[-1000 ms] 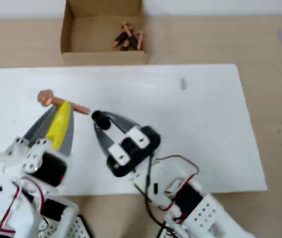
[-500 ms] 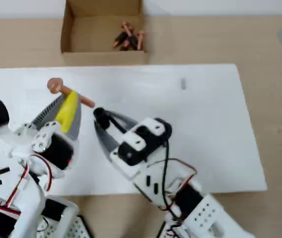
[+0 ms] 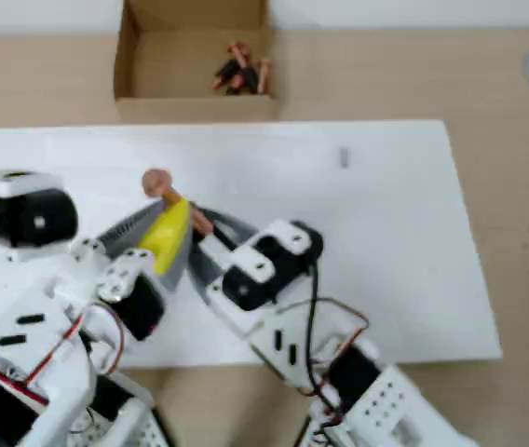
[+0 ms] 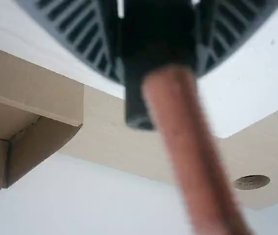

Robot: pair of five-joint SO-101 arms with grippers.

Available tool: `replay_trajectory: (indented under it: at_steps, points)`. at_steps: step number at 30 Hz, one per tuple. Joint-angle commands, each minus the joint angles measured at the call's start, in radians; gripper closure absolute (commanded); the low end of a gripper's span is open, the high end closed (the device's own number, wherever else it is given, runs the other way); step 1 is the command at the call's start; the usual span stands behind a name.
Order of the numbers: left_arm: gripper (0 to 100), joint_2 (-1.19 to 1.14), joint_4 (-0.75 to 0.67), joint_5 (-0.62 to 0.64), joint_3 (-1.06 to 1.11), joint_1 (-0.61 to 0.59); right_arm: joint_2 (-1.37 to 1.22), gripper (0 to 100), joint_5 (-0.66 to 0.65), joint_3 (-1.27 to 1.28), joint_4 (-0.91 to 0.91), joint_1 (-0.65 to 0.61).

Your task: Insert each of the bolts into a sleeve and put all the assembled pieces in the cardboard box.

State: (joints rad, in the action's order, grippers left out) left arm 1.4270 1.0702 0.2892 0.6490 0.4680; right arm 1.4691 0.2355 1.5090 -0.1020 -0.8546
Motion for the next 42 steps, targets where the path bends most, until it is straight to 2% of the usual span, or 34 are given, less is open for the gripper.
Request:
replay_trajectory:
  at_steps: [1, 5, 8, 17, 28, 39, 42]
  points:
    - [99, -0.007, -0.025, -0.032, -0.003, -0.038, 0.027, 98.9, 0.008, -0.012, 0.029, -0.012]
    - [99, -0.007, -0.092, -0.055, 0.011, -0.176, 0.027, 98.9, 0.008, -0.012, 0.029, -0.015]
    - [99, -0.007, -0.152, -0.071, 0.064, -0.232, 0.027, 98.9, 0.008, -0.025, 0.028, -0.016]
    - [99, -0.007, -0.164, -0.078, 0.140, -0.124, 0.027, 98.9, 0.008, -0.059, 0.025, -0.016]
    - [99, -0.007, -0.203, -0.104, 0.129, -0.127, 0.027, 98.9, 0.008, -0.058, 0.023, -0.016]
    - [99, -0.007, -0.054, -0.261, 0.000, -0.126, 0.027, 98.9, 0.008, -0.058, 0.023, -0.016]
    - [99, -0.007, -0.014, -0.269, -0.048, -0.126, 0.027, 98.9, 0.008, -0.058, 0.023, -0.016]
